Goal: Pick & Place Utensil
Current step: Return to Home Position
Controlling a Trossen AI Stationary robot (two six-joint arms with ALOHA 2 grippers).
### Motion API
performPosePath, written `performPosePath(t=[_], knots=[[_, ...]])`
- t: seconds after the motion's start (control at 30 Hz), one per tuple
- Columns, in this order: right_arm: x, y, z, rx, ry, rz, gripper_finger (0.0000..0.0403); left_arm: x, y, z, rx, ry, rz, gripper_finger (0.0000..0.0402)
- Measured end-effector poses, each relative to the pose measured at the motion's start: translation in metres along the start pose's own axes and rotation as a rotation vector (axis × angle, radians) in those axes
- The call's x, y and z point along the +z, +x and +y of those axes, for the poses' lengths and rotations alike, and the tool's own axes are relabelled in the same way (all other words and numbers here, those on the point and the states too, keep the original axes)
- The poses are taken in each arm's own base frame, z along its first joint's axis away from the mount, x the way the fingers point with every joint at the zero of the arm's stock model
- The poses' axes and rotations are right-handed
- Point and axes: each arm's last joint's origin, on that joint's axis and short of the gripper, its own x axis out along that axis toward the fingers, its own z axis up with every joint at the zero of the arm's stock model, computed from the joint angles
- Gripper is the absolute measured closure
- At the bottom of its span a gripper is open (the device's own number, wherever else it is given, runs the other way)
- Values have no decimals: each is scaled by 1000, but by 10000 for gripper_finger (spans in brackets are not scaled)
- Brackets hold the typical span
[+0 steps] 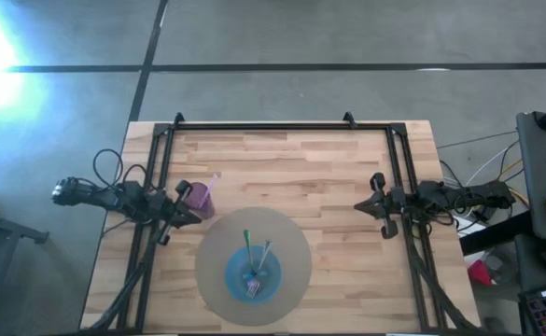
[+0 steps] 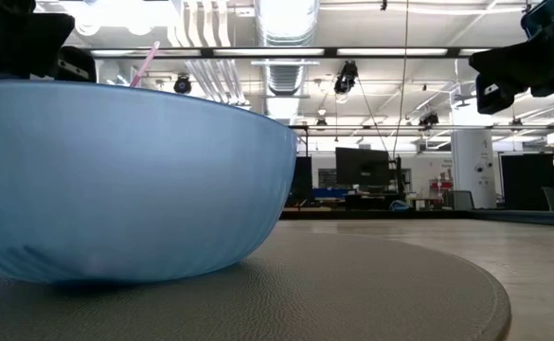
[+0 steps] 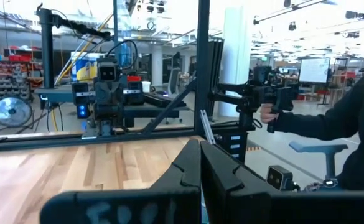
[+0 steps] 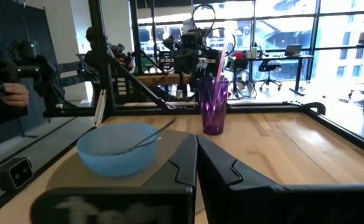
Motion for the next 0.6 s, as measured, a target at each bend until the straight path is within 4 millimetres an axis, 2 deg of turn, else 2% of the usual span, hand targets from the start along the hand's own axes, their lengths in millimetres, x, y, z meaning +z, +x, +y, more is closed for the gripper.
performPosePath(t=[0.6], knots=[[0, 0, 0, -1, 7, 3, 394, -1, 0, 0, 4, -92, 8, 401]])
